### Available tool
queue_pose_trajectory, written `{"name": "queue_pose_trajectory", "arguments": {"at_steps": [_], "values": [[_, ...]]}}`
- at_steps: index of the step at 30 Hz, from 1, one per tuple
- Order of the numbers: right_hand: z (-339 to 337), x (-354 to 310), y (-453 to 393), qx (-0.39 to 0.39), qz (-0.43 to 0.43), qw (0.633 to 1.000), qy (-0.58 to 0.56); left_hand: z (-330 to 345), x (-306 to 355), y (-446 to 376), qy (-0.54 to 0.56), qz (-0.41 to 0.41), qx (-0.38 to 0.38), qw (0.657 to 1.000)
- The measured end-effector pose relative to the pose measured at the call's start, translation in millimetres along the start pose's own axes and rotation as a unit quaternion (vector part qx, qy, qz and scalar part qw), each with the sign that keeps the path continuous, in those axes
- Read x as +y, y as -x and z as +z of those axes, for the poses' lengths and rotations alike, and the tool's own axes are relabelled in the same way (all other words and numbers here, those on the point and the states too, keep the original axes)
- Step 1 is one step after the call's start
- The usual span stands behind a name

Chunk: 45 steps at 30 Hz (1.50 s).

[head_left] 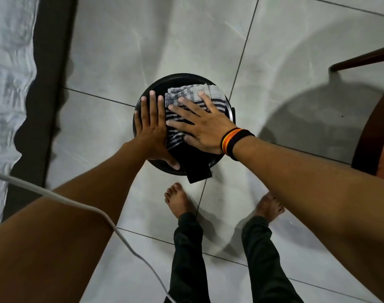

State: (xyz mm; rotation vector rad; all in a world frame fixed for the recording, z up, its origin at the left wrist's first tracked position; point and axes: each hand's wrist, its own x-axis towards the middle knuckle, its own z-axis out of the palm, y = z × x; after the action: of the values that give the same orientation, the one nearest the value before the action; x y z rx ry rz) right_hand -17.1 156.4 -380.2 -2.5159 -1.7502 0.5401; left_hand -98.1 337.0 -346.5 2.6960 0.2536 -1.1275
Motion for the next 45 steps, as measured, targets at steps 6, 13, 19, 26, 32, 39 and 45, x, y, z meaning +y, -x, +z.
{"name": "queue_pose_trajectory", "arguments": {"at_steps": [6,13,19,26,32,39,45], "values": [[-22,19,-31,0.032,0.093,0.992,-0.085,7,7,-2,0.051,-0.006,0.061,0.997],[-5,-11,-4,0.09,0.356,0.904,-0.219,-1,11,3,0.088,-0.024,0.029,0.995],[35,-147,62,0.051,0.468,0.84,-0.268,-1,12,1,0.088,-0.033,0.021,0.995],[40,-139,65,0.043,0.447,0.85,-0.274,-1,12,-3,0.08,-0.029,0.012,0.996],[1,-25,3,0.065,0.445,0.848,-0.28,-1,8,-4,0.078,-0.025,-0.005,0.997],[-1,-22,-15,0.046,0.354,0.919,-0.168,1,10,-4,0.074,-0.037,0.012,0.997],[17,-115,24,0.023,0.334,0.92,-0.202,8,10,-3,0.083,-0.04,0.061,0.994]]}}
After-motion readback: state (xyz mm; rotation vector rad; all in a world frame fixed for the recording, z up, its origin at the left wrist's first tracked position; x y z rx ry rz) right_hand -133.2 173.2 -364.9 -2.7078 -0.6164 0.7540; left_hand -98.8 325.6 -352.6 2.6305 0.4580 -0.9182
